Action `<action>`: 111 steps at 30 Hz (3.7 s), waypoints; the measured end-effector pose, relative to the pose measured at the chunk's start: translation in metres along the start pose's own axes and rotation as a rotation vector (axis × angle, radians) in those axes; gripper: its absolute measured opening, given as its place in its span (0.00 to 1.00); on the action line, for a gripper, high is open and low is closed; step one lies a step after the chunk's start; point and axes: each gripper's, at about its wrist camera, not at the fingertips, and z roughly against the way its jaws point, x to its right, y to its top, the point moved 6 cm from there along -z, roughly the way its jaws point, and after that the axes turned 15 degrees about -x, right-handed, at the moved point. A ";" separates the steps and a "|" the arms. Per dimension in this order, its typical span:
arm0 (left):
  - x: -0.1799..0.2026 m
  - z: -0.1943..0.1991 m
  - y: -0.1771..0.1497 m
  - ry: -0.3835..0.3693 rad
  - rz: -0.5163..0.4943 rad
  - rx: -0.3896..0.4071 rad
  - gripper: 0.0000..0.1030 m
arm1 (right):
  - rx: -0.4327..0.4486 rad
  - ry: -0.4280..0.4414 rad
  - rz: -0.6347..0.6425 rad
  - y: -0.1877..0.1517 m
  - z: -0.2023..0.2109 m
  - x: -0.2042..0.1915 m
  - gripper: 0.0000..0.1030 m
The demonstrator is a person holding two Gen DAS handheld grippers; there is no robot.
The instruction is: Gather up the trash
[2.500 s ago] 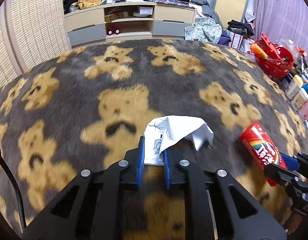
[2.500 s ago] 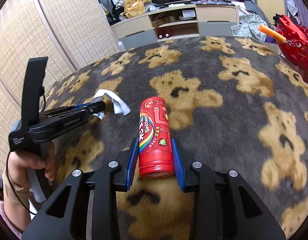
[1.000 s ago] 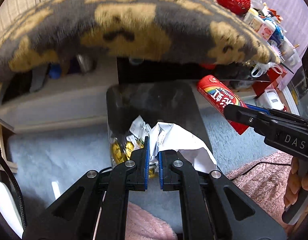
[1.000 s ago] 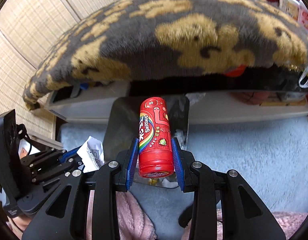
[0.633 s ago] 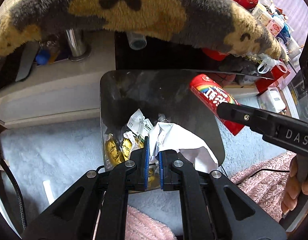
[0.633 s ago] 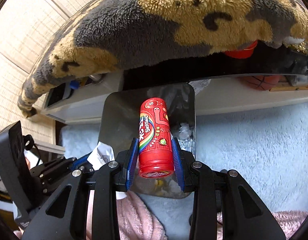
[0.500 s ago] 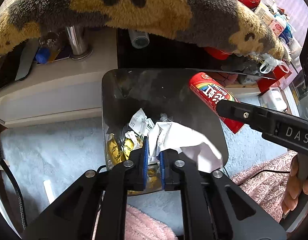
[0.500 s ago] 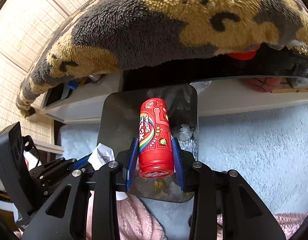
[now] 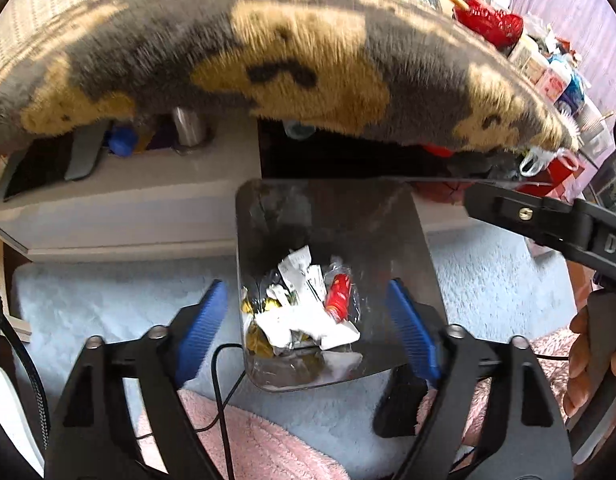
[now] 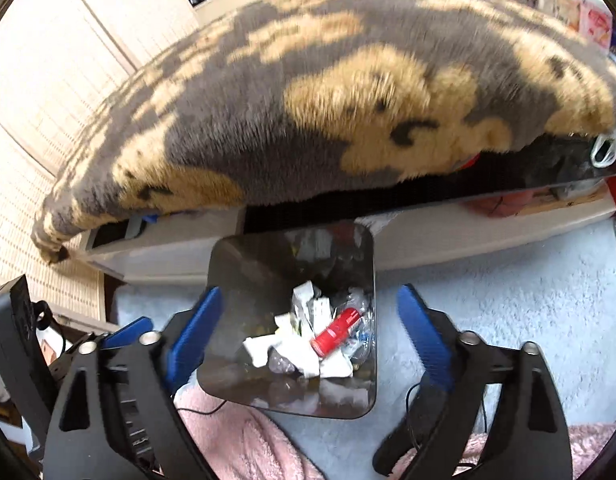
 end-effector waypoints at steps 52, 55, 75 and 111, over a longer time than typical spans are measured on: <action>0.030 0.315 -0.041 0.181 0.000 0.679 0.92 | 0.736 -0.198 0.153 -0.056 0.293 -0.053 0.97; 0.029 0.316 -0.041 0.182 0.000 0.682 0.92 | 0.733 -0.196 0.153 -0.056 0.293 -0.053 0.97; 0.031 0.316 -0.041 0.180 -0.002 0.680 0.92 | 0.711 -0.189 0.153 -0.056 0.287 -0.048 0.97; 0.031 0.323 -0.039 0.184 -0.001 0.693 0.92 | 0.708 -0.188 0.150 -0.055 0.287 -0.047 0.97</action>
